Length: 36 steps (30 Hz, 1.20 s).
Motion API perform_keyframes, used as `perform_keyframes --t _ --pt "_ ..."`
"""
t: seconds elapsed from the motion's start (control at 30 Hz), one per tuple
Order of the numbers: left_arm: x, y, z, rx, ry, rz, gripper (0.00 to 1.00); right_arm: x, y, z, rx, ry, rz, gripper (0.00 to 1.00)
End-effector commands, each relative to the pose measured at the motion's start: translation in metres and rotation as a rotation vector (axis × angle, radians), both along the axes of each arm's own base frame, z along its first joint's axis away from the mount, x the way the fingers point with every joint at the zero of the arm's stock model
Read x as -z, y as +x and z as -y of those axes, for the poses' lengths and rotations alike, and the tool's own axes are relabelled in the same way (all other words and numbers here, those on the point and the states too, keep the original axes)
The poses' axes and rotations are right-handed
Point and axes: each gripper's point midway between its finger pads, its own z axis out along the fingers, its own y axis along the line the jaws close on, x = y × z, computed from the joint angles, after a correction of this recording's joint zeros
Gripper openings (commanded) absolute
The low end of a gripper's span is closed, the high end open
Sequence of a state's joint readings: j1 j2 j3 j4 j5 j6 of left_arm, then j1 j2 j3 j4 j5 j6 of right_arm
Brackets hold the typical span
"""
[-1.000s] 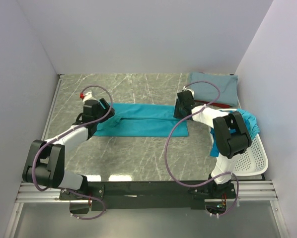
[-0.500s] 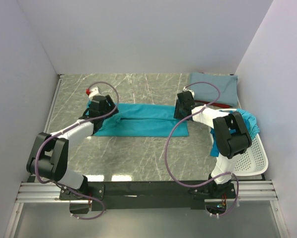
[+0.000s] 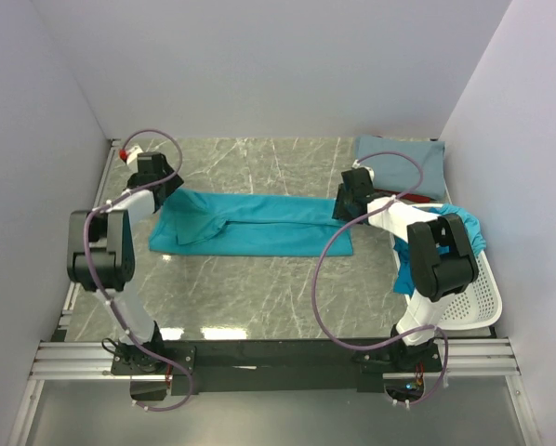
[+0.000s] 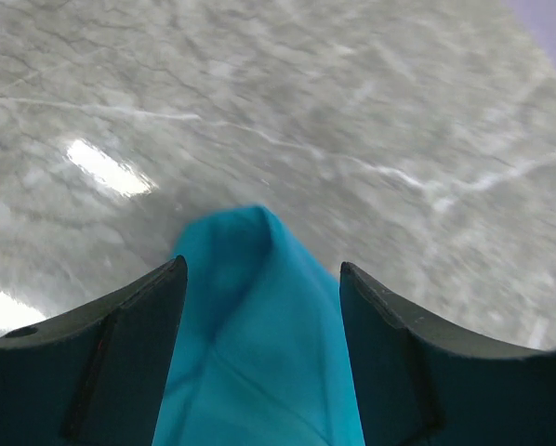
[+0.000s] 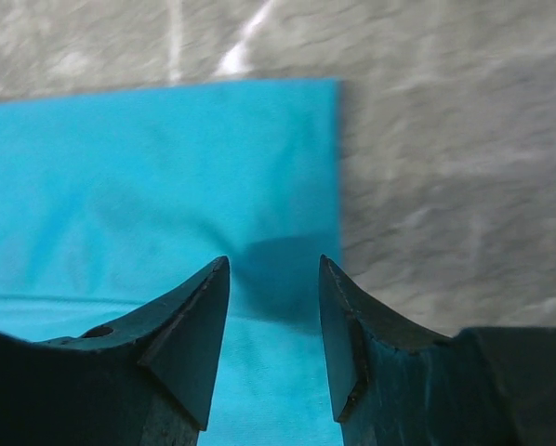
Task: Fold and stack the t-shirts
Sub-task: Fold the tshirt
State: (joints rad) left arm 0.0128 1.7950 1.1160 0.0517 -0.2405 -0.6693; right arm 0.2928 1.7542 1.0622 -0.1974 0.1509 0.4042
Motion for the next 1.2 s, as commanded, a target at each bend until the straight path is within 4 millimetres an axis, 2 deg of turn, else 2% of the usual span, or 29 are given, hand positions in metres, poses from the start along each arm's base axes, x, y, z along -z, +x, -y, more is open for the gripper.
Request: perform_keyframes --t 0.0,0.1,0.27,0.5,0.73,0.9,1.0,1.03,1.07,1.1,1.13,1.17 --pt "0.010 0.014 -0.010 0.008 -0.046 -0.034 0.72 -0.022 0.020 0.009 0.032 0.029 0.046 0.51" --pt "0.022 0.021 -0.014 0.003 -0.072 -0.038 0.72 -0.016 0.028 0.010 0.032 0.030 0.030 0.51" --pt "0.028 0.030 -0.014 0.011 -0.093 -0.043 0.71 -0.012 0.036 0.012 0.038 0.041 0.016 0.51" --pt "0.016 0.030 -0.009 0.025 -0.121 0.005 0.71 -0.007 0.039 0.021 0.063 0.066 -0.015 0.52" --pt "0.019 0.035 -0.006 0.048 -0.135 -0.008 0.68 0.001 0.048 0.020 0.055 0.084 -0.051 0.51" --pt "0.022 0.036 -0.007 0.048 -0.148 -0.006 0.62 0.006 0.050 0.014 0.024 0.092 -0.082 0.43" --pt "0.024 0.036 -0.007 0.048 -0.148 -0.012 0.54 0.012 0.050 0.014 0.017 0.087 -0.108 0.39" --pt "0.026 0.036 -0.007 0.049 -0.152 -0.016 0.47 0.012 0.050 0.013 0.015 0.088 -0.111 0.36" --pt "0.031 0.036 -0.009 0.043 -0.154 -0.028 0.32 0.011 0.050 0.015 0.023 0.091 -0.108 0.20" --pt "0.031 0.036 -0.009 0.043 -0.154 -0.028 0.32 0.011 0.050 0.015 0.023 0.091 -0.108 0.20" --pt "0.033 0.035 -0.011 0.039 -0.153 -0.034 0.22 0.012 0.050 0.017 0.027 0.092 -0.110 0.14" --pt "0.035 0.035 -0.011 0.036 -0.157 -0.042 0.15 0.012 0.049 0.018 0.028 0.090 -0.115 0.06"
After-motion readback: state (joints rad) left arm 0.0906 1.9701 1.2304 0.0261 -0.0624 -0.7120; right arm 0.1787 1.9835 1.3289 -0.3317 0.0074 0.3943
